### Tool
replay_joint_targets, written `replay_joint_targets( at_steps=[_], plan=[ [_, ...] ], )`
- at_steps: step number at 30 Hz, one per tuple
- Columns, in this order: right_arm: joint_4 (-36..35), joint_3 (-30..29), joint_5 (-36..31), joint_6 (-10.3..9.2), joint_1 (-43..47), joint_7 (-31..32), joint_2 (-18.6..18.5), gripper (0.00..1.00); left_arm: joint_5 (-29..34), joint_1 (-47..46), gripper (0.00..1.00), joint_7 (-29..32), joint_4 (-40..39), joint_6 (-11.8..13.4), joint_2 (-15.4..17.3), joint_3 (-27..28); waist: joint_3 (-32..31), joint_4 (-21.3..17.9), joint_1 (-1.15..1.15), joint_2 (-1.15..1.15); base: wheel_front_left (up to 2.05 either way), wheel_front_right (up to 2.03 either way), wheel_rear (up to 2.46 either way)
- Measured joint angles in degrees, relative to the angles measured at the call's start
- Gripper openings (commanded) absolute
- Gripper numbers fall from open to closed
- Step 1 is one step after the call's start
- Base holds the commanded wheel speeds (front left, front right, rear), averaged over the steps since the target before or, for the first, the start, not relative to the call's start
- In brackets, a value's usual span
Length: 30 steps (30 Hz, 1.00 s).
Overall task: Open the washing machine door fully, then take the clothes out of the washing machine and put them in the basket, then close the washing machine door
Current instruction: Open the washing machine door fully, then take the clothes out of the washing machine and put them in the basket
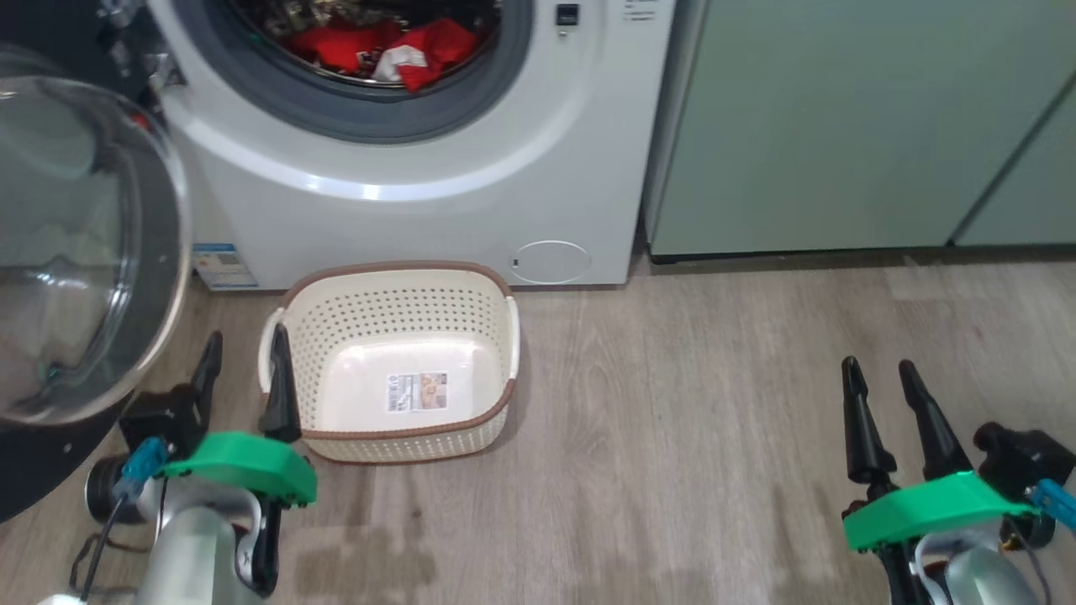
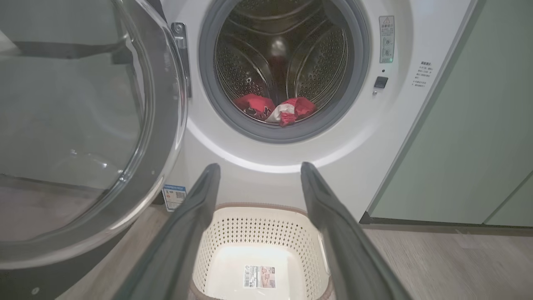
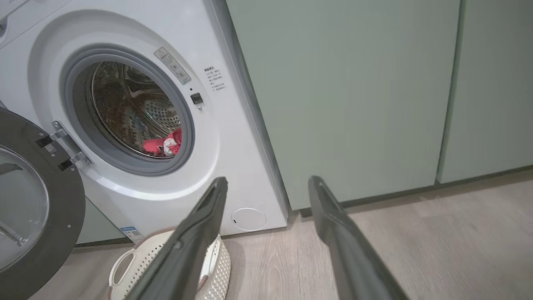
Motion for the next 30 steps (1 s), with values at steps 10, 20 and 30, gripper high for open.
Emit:
replay_joint_targets(
  at_steps=[10, 20, 30],
  plan=[
    [-0.04, -0.07, -0.42, 0.0, 0.49, 0.0, 0.58, 1.0, 0.05, 0.39, 1.0, 0.0, -0.74, 0.4, -0.01, -0.48, 0.77, -1.57, 0.0, 0.0, 0.0, 0.0, 0.0],
    [0.15, -0.03, -0.41, 0.0, 0.44, 0.0, 0.9, 1.0, 0.04, 0.38, 1.0, 0.0, -0.94, 0.44, -0.01, -0.75, 0.93, -1.56, 0.0, 0.0, 0.0, 0.0, 0.0],
    [0.19, -0.18, -0.63, 0.0, 0.44, 0.0, 0.89, 1.0, -0.12, 0.38, 1.0, 0.0, -0.67, 0.74, -0.01, -1.1, 0.51, -1.47, 0.0, 0.0, 0.0, 0.0, 0.0]
  ],
)
